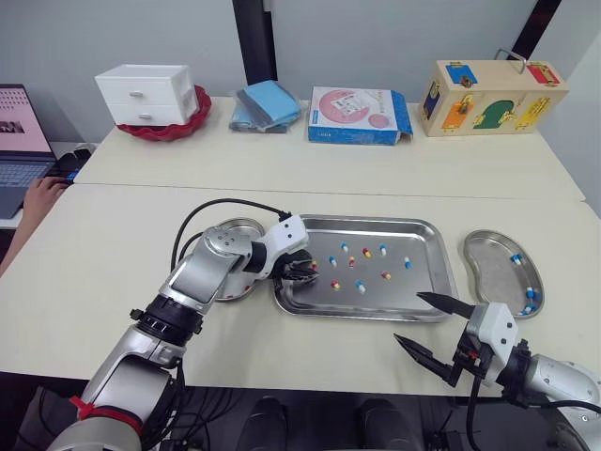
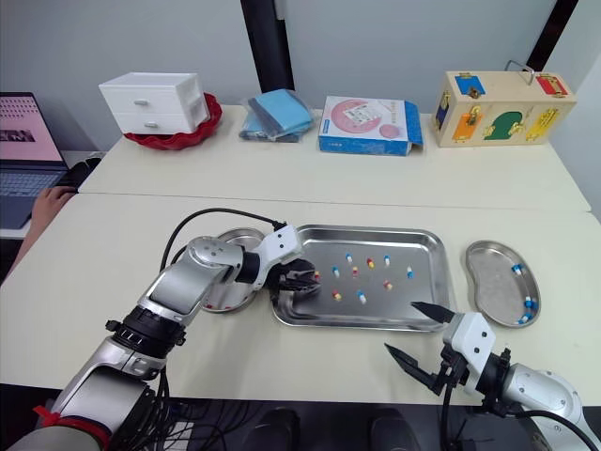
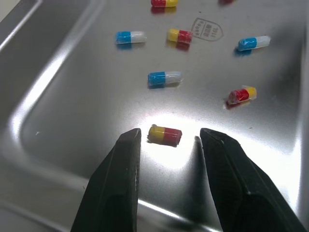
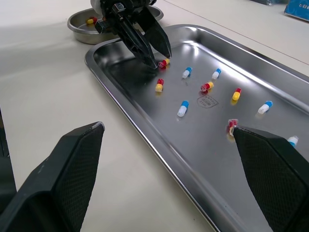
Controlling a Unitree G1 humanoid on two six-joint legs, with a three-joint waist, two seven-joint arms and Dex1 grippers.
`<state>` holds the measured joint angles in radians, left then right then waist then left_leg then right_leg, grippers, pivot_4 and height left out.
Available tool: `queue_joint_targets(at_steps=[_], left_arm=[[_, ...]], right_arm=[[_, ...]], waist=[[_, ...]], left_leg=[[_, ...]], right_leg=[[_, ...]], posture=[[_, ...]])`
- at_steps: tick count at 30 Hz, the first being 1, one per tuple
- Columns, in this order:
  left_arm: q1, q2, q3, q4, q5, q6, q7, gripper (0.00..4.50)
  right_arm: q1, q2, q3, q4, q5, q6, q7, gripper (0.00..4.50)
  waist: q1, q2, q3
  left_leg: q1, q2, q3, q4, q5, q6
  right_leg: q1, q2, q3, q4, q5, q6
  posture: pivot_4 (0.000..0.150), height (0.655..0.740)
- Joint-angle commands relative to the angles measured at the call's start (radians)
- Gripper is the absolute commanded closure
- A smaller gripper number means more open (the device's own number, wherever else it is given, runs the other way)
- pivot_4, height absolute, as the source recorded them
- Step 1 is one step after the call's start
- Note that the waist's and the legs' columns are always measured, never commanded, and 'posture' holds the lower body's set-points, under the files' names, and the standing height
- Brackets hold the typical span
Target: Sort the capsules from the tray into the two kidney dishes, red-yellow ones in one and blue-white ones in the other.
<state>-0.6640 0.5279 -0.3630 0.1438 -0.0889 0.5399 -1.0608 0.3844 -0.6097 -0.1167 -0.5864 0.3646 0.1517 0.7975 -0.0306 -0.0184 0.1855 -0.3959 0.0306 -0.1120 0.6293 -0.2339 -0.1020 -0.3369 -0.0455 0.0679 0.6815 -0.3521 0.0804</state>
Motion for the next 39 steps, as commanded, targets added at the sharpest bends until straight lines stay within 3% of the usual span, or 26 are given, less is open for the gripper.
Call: queue_joint_targets(at_steps=[1, 3, 7, 16, 19, 28, 34, 39], left_arm=[[-0.027, -0.026, 0.033, -0.005, -0.033, 0.029, -0.003, 2.32], [-0.03, -0.024, 0.029, -0.001, -0.022, 0.015, -0.002, 1.96], [-0.027, -0.013, 0.001, 0.007, -0.001, -0.017, -0.021, 0.7], [-0.03, -0.027, -0.021, 0.041, 0.04, -0.03, -0.023, 0.7], [-0.027, -0.028, -0.026, 0.043, 0.046, -0.025, -0.025, 1.28], [-0.005, -0.014, -0.041, 0.044, 0.074, -0.037, -0.027, 4.13], [-0.009, -0.006, -0.006, -0.006, 0.05, -0.019, -0.03, 4.15], [-0.025, 0.071, 0.1, -0.177, -0.047, 0.132, -0.053, 4.15]], right_arm=[[0.008, 0.0, -0.001, -0.045, 0.009, -0.006, -0.005, 0.0], [0.01, -0.001, 0.0, -0.045, 0.01, -0.006, -0.005, 0.0], [0.012, -0.002, 0.0, -0.042, 0.01, -0.008, -0.003, 0.0], [0.009, -0.003, -0.001, -0.045, 0.014, -0.003, -0.004, 0.0], [0.011, -0.002, -0.001, -0.047, 0.014, -0.002, -0.005, 0.0], [0.007, -0.003, -0.004, -0.048, 0.018, 0.002, -0.007, 0.0], [0.007, -0.004, -0.005, -0.045, 0.017, 0.001, -0.008, 0.0], [0.0, -0.017, 0.001, -0.037, 0.013, -0.013, 0.014, 0.0]], waist=[[0.0, 0.0, 0.0], [0.0, 0.0, 0.0], [-0.001, 0.0, 0.0], [0.0, 0.0, 0.0], [0.0, 0.0, 0.0], [0.0, 0.0, 0.0], [0.0, 0.0, 0.0], [-0.002, 0.0, 0.0]], left_leg=[[0.0, 0.0, 0.0, 0.0, 0.0, 0.0], [0.0, 0.0, 0.0, 0.0, 0.0, 0.0], [0.0, 0.0, 0.0, 0.0, 0.0, 0.0], [0.0, 0.0, 0.0, 0.0, 0.0, 0.0], [0.0, 0.0, 0.0, 0.0, 0.0, 0.0], [0.001, 0.0, 0.0, 0.0, 0.0, 0.0], [0.0, 0.0, 0.0, 0.0, 0.0, 0.0], [0.0, 0.0, 0.0, 0.0, 0.0, 0.0]], right_leg=[[0.0, 0.0, 0.0, 0.0, 0.0, 0.0], [0.0, 0.0, 0.0, 0.0, 0.0, 0.0], [0.0, 0.0, 0.0, 0.0, 0.0, 0.0], [0.0, 0.0, 0.0, 0.0, 0.0, 0.0], [0.0, 0.0, 0.0, 0.0, 0.0, 0.0], [0.001, 0.0, 0.0, 0.0, 0.0, 0.0], [0.0, 0.0, 0.0, 0.0, 0.0, 0.0], [0.0, 0.0, 0.0, 0.0, 0.0, 0.0]], posture=[[0.15, 0.7337], [0.15, 0.7337], [0.15, 0.7337], [0.15, 0.7337], [0.15, 0.7337], [0.15, 0.7337], [0.15, 0.7337], [0.15, 0.7337]])
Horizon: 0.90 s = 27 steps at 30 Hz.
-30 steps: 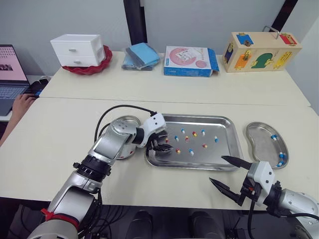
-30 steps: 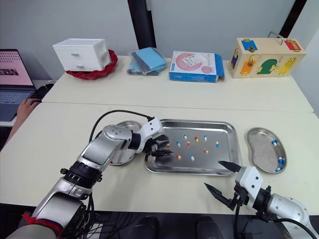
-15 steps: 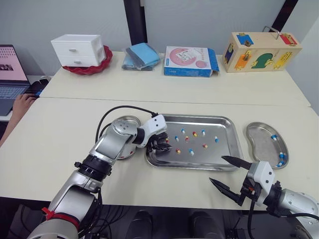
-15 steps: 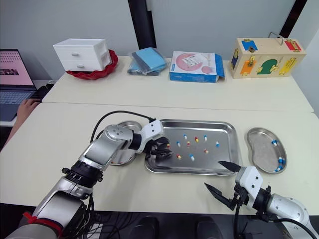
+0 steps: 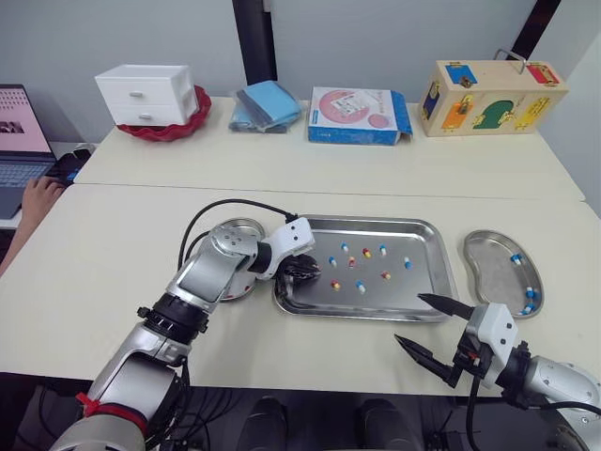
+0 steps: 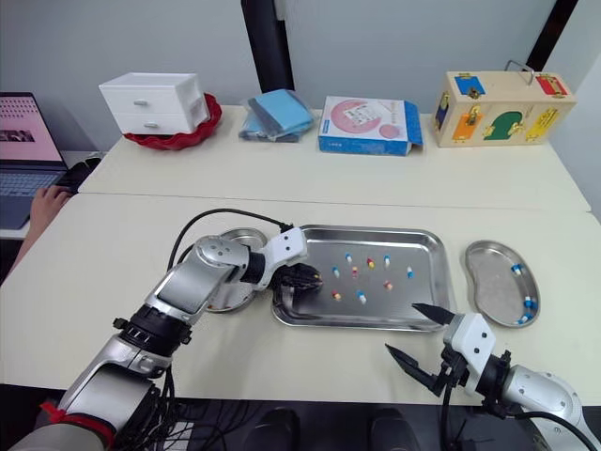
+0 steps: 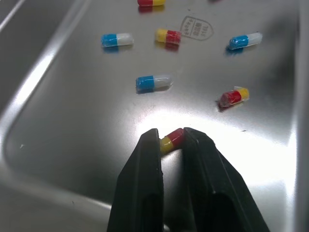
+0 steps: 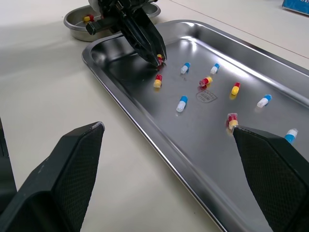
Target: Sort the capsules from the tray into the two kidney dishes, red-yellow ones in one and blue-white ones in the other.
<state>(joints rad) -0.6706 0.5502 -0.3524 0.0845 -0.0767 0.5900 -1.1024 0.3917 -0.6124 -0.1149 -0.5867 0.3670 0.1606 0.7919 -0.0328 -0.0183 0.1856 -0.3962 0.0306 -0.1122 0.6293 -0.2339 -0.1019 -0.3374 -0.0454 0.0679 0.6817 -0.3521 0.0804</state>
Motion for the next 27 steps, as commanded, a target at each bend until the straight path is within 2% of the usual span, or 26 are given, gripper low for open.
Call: queue_joint_targets(at_steps=[1, 7, 13, 19, 24, 25, 27], left_arm=[[-0.016, 0.07, 0.112, -0.145, -0.078, 0.115, -0.014, 4.15], [0.037, 0.233, 0.269, -0.215, -0.172, 0.273, -0.013, 4.15], [0.139, 0.343, 0.38, -0.206, -0.214, 0.314, 0.02, 4.15], [0.184, 0.344, 0.429, -0.209, -0.256, 0.33, 0.065, 4.17], [0.194, 0.343, 0.438, -0.214, -0.287, 0.342, 0.075, 4.17], [0.19, 0.34, 0.441, -0.21, -0.294, 0.34, 0.077, 3.64], [0.185, 0.35, 0.433, -0.203, -0.302, 0.313, 0.063, 3.24]], right_arm=[[-0.012, -0.018, 0.003, -0.034, 0.01, -0.026, 0.029, 0.0], [-0.054, -0.059, 0.06, -0.041, 0.031, -0.032, 0.122, 0.0], [-0.145, -0.064, 0.162, -0.055, 0.04, -0.038, 0.187, 0.0], [-0.267, 0.014, 0.207, -0.023, 0.044, -0.019, 0.128, 0.0], [-0.282, 0.041, 0.223, -0.022, 0.038, -0.016, 0.104, 0.0], [-0.285, 0.047, 0.226, -0.02, 0.035, -0.016, 0.099, 0.0], [-0.29, 0.055, 0.232, -0.018, 0.03, -0.015, 0.09, 0.0]], waist=[[0.0, 0.0, 0.0], [-0.004, 0.001, 0.0], [0.0, 0.0, 0.001], [0.003, 0.0, 0.001], [0.002, 0.0, 0.001], [0.002, 0.0, 0.001], [0.001, 0.0, 0.001]], left_leg=[[0.0, 0.0, 0.0, 0.0, 0.0, 0.0], [0.001, 0.0, 0.0, 0.0, 0.0, 0.0], [0.001, 0.0, 0.0, 0.0, 0.0, 0.0], [0.0, 0.0, -0.001, 0.0, 0.0, 0.0], [-0.001, 0.0, -0.002, 0.0, 0.0, 0.0], [-0.001, 0.0, -0.002, 0.0, 0.0, 0.0], [-0.001, 0.0, -0.002, 0.0, 0.0, 0.0]], right_leg=[[0.0, 0.0, 0.0, 0.0, 0.0, 0.0], [0.0, 0.0, 0.0, 0.0, 0.0, 0.0], [0.0, 0.0, 0.0, 0.0, 0.0, 0.0], [0.0, 0.0, -0.002, 0.0, 0.0, 0.0], [-0.001, 0.0, -0.002, 0.0, 0.0, 0.0], [-0.001, 0.0, -0.002, 0.0, 0.0, 0.0], [-0.001, 0.0, -0.002, 0.0, 0.0, 0.0]], posture=[[0.15, 0.7337], [0.15, 0.7337], [0.15, 0.7337], [0.15, 0.7337], [0.15, 0.7337], [0.15, 0.7337], [0.15, 0.7337]])
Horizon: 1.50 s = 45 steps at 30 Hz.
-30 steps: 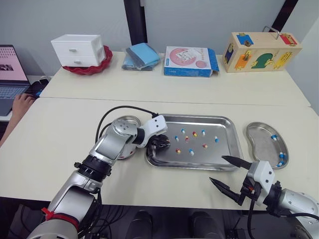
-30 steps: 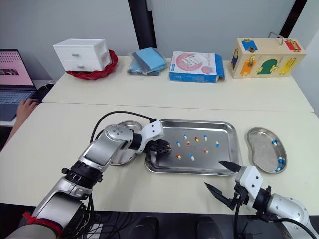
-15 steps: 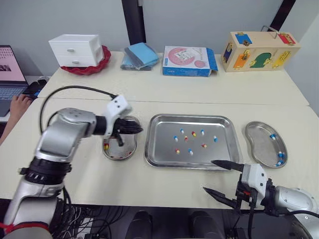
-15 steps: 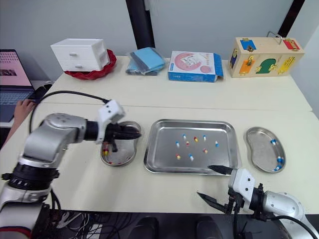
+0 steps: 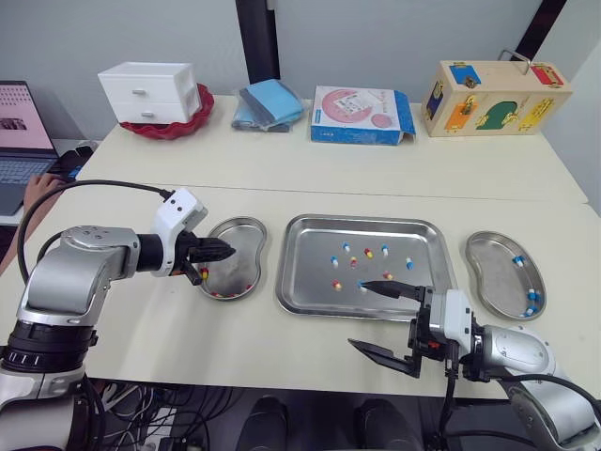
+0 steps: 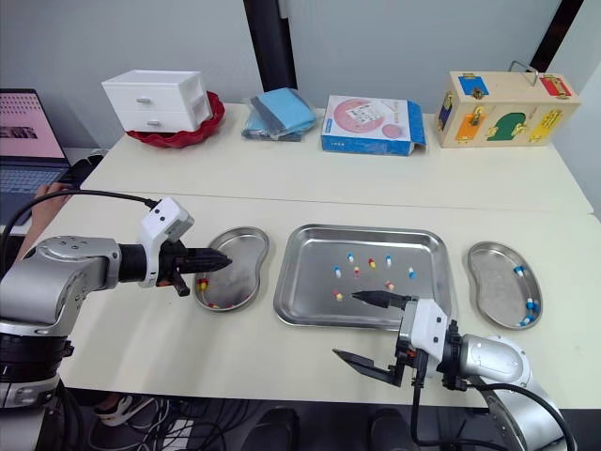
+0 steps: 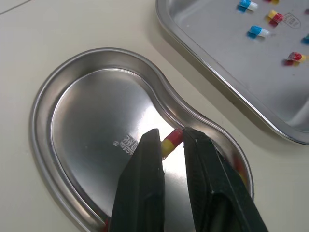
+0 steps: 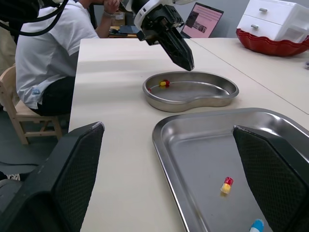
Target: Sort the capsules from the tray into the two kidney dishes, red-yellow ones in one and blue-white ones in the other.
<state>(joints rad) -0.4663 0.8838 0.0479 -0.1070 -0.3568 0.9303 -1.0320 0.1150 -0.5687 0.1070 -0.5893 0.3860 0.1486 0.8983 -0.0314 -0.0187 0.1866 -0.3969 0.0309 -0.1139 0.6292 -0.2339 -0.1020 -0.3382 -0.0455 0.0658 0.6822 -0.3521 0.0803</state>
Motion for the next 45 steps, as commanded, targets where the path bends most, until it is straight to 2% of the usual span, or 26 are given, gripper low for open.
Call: queue_joint_targets(at_steps=[1, 10, 17, 22, 24, 28, 32, 37, 45], left_arm=[[-0.02, 0.024, 0.028, -0.009, -0.023, -0.047, -0.02, 2.93], [-0.035, 0.062, 0.022, 0.069, -0.055, -0.061, -0.074, 0.02], [-0.018, 0.071, 0.054, 0.092, -0.063, -0.11, -0.08, 0.02], [0.089, 0.058, 0.2, 0.041, -0.102, -0.195, -0.043, 0.02], [0.151, 0.052, 0.275, 0.019, -0.115, -0.211, -0.016, 0.02], [0.38, 0.0, 0.461, -0.035, -0.092, -0.33, 0.038, 0.02], [0.558, -0.062, 0.564, -0.013, -0.062, -0.433, 0.085, 0.02], [0.72, -0.103, 0.629, 0.058, -0.053, -0.572, 0.059, 0.02], [0.874, -0.164, 0.646, 0.051, -0.06, -0.678, 0.075, 0.02]], right_arm=[[-0.014, 0.014, 0.012, -0.015, 0.009, -0.002, -0.021, 0.0], [-0.015, 0.019, 0.019, -0.018, 0.002, 0.011, -0.049, 0.0], [0.0, 0.015, 0.016, -0.036, 0.0, 0.016, -0.071, 0.0], [0.028, -0.002, -0.035, -0.06, 0.01, 0.033, -0.106, 0.0], [0.047, -0.016, -0.08, -0.082, 0.03, 0.057, -0.124, 0.0], [0.167, -0.101, -0.31, -0.087, 0.078, 0.079, -0.094, 0.0], [0.293, -0.181, -0.544, 0.006, 0.093, 0.053, 0.0, 0.0], [0.404, -0.256, -0.742, 0.186, 0.092, 0.022, 0.145, 0.0], [0.413, -0.328, -0.805, 0.423, 0.03, -0.046, 0.253, 0.0]], waist=[[0.0, 0.0, 0.0], [-0.001, 0.0, 0.0], [-0.001, 0.0, 0.0], [-0.002, 0.0, 0.0], [-0.002, 0.0, 0.0], [-0.001, 0.001, 0.0], [0.001, 0.0, 0.0], [0.003, -0.002, -0.001], [0.0, -0.002, -0.002]], left_leg=[[0.0, 0.0, 0.0, 0.0, 0.0, 0.0], [0.0, 0.0, 0.0, 0.0, 0.0, 0.0], [0.0, 0.0, 0.0, 0.0, 0.0, 0.0], [0.0, 0.0, 0.0, 0.0, 0.0, 0.0], [-0.001, 0.0, 0.001, 0.0, 0.0, 0.0], [-0.001, 0.0, 0.003, -0.001, 0.0, 0.0], [0.0, 0.0, 0.003, -0.001, 0.0, 0.0], [0.003, 0.0, 0.003, -0.001, 0.0, 0.0], [0.005, 0.001, 0.005, -0.001, 0.0, 0.0]], right_leg=[[0.0, 0.0, 0.0, 0.0, 0.0, 0.0], [0.0, 0.0, 0.0, 0.0, 0.0, 0.0], [0.0, 0.0, 0.0, 0.0, 0.0, 0.0], [-0.001, 0.0, 0.001, 0.0, 0.0, 0.0], [-0.002, 0.0, 0.001, 0.0, 0.0, 0.0], [-0.002, -0.001, 0.004, -0.001, 0.0, 0.0], [-0.002, -0.001, 0.003, 0.0, 0.0, 0.0], [0.002, -0.001, 0.003, -0.001, 0.0, -0.001], [0.003, -0.001, 0.004, -0.002, 0.0, -0.001]], posture=[[0.15, 0.7337], [0.15, 0.7337], [0.15, 0.7337], [0.15, 0.7337], [0.15, 0.7337], [0.15, 0.7337], [0.15, 0.7337], [0.15, 0.7337], [0.15, 0.7337]])
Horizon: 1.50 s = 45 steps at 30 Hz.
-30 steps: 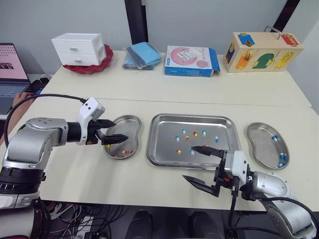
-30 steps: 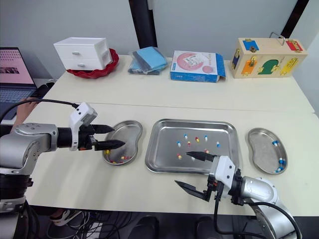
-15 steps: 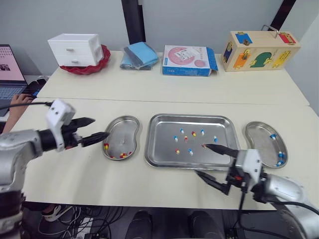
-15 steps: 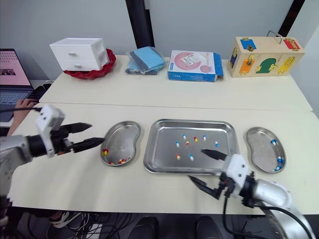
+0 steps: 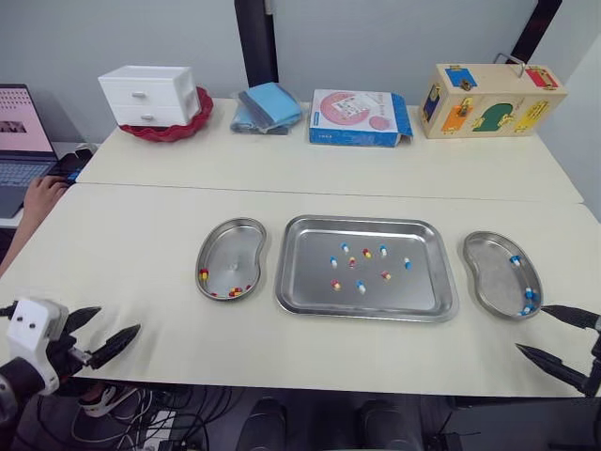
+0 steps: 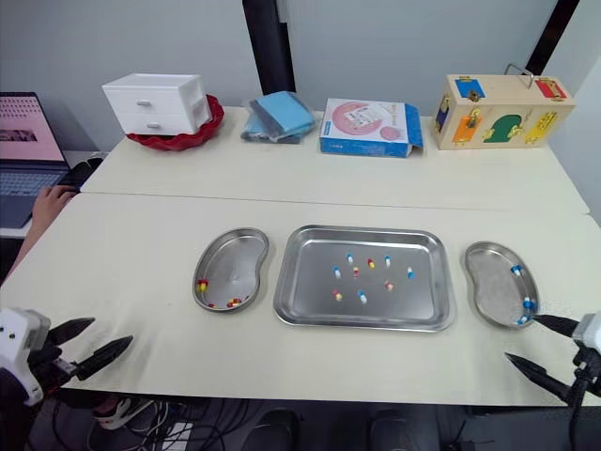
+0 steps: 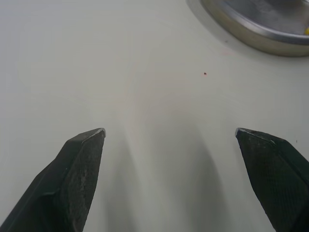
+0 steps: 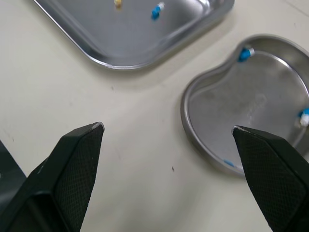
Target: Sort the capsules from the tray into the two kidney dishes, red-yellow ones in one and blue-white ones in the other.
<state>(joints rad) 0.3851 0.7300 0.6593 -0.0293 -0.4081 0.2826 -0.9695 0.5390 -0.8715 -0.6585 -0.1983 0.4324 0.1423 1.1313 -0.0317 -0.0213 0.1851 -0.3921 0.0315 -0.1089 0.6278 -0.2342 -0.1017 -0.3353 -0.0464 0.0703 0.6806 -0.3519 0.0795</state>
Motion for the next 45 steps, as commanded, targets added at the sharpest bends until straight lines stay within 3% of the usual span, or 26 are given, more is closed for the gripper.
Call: queue_joint_targets(at_steps=[1, 13, 19, 27, 31, 39, 45], left_arm=[[0.031, -0.014, 0.036, -0.028, -0.011, -0.036, 0.013, 0.02], [0.014, -0.019, -0.015, -0.047, -0.026, -0.063, 0.016, 0.02], [0.003, -0.006, -0.067, -0.043, -0.013, -0.107, -0.033, 0.02], [0.074, -0.034, -0.098, -0.099, -0.033, -0.141, -0.077, 0.02], [0.123, -0.051, -0.093, -0.119, -0.044, -0.167, -0.1, 0.02], [0.169, -0.059, -0.099, -0.195, -0.077, -0.191, -0.13, 0.02], [0.032, 0.025, -0.233, -0.381, -0.106, -0.095, -0.133, 0.02]], right_arm=[[-0.016, -0.028, -0.038, 0.046, -0.022, -0.045, 0.025, 0.0], [-0.04, -0.051, -0.036, 0.131, -0.064, -0.098, 0.064, 0.0], [-0.016, -0.025, -0.026, 0.082, -0.068, -0.134, 0.071, 0.0], [-0.034, 0.106, 0.163, -0.263, -0.012, -0.076, -0.037, 0.0], [-0.093, 0.17, 0.276, -0.339, -0.033, -0.07, -0.114, 0.0], [-0.138, 0.199, 0.38, -0.34, -0.045, -0.078, -0.151, 0.0], [-0.125, 0.206, 0.403, -0.252, -0.053, -0.157, -0.109, 0.0]], waist=[[0.0, 0.0, 0.0], [0.0, 0.0, 0.0], [0.0, 0.0, 0.0], [-0.003, 0.0, -0.001], [0.0, 0.0, -0.001], [0.005, -0.001, -0.001], [0.007, -0.002, -0.002]], left_leg=[[0.0, 0.0, 0.0, 0.0, 0.0, 0.0], [0.0, 0.0, 0.0, 0.0, 0.0, 0.0], [0.0, 0.0, 0.0, 0.0, 0.0, 0.0], [0.0, 0.001, 0.0, -0.001, 0.0, 0.0], [0.0, 0.001, 0.0, -0.001, 0.0, 0.0], [0.0, 0.001, 0.0, 0.0, 0.0, 0.0], [0.0, 0.001, -0.001, 0.0, 0.0, 0.0]], right_leg=[[0.0, 0.0, 0.0, 0.0, 0.0, 0.0], [0.0, 0.0, 0.0, 0.0, 0.0, 0.0], [0.0, 0.0, 0.0, 0.0, 0.0, 0.0], [0.0, 0.0, 0.0, 0.0, 0.0, 0.0], [0.0, 0.0, 0.0, 0.0, 0.0, 0.0], [0.0, 0.0, 0.0, 0.0, 0.0, 0.0], [0.001, 0.0, -0.001, 0.0, 0.0, 0.0]], posture=[[0.15, 0.7337], [0.15, 0.7337], [0.15, 0.7337], [0.15, 0.7337], [0.15, 0.7337], [0.15, 0.7337], [0.15, 0.7337]])
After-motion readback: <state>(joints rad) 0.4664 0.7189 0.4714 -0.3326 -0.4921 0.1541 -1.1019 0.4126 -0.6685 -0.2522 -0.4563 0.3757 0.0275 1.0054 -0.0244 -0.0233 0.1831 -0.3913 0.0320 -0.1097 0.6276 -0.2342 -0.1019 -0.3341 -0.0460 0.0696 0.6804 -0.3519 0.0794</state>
